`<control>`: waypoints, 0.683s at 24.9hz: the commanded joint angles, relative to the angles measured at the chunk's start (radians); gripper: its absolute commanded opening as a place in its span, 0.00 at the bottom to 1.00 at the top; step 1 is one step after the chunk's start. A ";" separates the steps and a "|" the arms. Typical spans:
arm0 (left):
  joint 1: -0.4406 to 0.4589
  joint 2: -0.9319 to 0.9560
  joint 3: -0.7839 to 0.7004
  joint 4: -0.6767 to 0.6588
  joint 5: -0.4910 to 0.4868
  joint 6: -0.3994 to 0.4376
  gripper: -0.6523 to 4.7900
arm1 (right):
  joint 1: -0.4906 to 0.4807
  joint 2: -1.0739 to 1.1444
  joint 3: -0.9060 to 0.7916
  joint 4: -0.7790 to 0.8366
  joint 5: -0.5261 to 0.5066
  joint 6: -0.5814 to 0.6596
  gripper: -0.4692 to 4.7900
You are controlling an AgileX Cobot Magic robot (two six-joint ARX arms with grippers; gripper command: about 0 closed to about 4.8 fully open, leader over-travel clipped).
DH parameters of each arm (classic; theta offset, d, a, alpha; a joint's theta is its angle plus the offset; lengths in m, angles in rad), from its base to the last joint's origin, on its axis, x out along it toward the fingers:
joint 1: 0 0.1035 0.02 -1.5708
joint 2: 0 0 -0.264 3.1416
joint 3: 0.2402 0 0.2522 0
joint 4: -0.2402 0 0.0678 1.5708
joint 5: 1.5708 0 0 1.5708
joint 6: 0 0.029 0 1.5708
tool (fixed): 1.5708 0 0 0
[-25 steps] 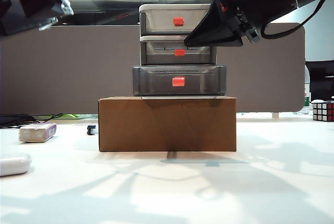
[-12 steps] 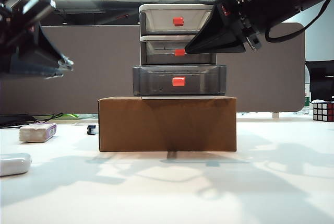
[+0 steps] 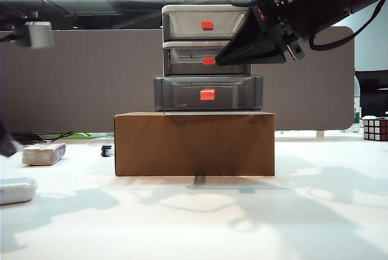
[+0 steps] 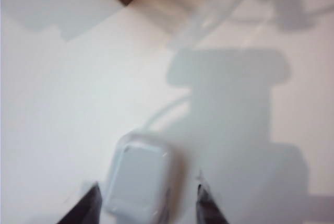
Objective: Open the third layer of the drawer on the table, pick up the earphone case on the table and put it in, and finally close the drawer.
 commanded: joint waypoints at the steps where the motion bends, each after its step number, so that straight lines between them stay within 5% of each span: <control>1: 0.004 -0.002 0.006 0.000 -0.023 0.047 0.52 | 0.000 -0.004 0.005 -0.003 -0.007 -0.001 0.08; 4: 0.035 -0.002 0.006 -0.002 -0.013 0.091 0.52 | 0.000 -0.004 0.005 -0.020 -0.024 -0.009 0.08; 7: 0.117 -0.002 0.006 0.011 0.101 0.079 0.52 | 0.000 -0.004 0.005 -0.031 -0.024 -0.012 0.08; 17: 0.529 0.006 -0.062 0.145 0.721 0.080 0.44 | 0.000 -0.004 0.005 -0.031 -0.024 -0.012 0.08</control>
